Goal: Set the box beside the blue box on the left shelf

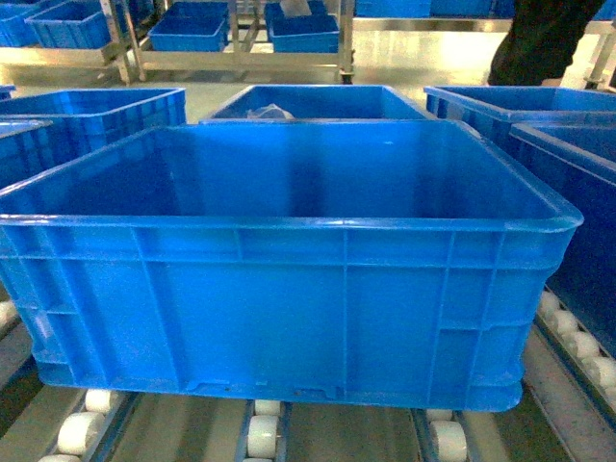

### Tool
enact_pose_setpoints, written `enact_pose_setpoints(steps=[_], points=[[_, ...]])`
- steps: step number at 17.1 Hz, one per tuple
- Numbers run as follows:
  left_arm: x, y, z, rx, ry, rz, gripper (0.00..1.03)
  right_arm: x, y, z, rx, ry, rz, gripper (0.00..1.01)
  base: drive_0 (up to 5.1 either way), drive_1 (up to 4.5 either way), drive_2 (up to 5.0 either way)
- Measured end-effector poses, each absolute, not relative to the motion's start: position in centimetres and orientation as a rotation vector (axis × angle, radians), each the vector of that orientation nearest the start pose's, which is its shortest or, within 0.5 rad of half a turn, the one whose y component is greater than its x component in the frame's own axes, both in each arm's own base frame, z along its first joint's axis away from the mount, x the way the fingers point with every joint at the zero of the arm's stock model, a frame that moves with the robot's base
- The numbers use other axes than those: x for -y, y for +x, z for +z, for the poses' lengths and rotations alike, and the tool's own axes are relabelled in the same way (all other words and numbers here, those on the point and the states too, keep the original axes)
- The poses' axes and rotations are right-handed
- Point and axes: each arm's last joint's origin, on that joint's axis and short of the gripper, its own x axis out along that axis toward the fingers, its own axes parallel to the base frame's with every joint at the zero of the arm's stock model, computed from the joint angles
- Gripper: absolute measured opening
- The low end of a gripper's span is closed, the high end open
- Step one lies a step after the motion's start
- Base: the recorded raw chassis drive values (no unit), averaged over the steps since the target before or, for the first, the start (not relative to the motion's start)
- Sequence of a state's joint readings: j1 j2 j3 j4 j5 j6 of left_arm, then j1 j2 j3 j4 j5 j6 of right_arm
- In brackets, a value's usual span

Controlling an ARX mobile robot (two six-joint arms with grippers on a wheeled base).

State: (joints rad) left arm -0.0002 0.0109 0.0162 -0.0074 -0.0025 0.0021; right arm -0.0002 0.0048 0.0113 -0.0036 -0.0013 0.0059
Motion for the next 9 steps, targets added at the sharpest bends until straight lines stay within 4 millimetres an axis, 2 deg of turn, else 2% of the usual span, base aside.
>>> enact_pose_setpoints(steps=[7,8,9], points=[[0.00,9.74,16.77,0.001,0.002,0.000,0.01,0.00,9.73,16.65,0.001,0.006,0.000,0.02,0.0,0.00,0.0],[0.00,9.74,16.77,0.000,0.001,0.001,0.06,0.00,9.73,16.65,0.002,0.005,0.000,0.10,0.0,0.00,0.0],[0.00,9.74,16.77,0.000,0.001,0.000,0.19,0.00,9.73,16.65,0.002,0.005,0.000,0.23,0.0,0.00,0.0]])
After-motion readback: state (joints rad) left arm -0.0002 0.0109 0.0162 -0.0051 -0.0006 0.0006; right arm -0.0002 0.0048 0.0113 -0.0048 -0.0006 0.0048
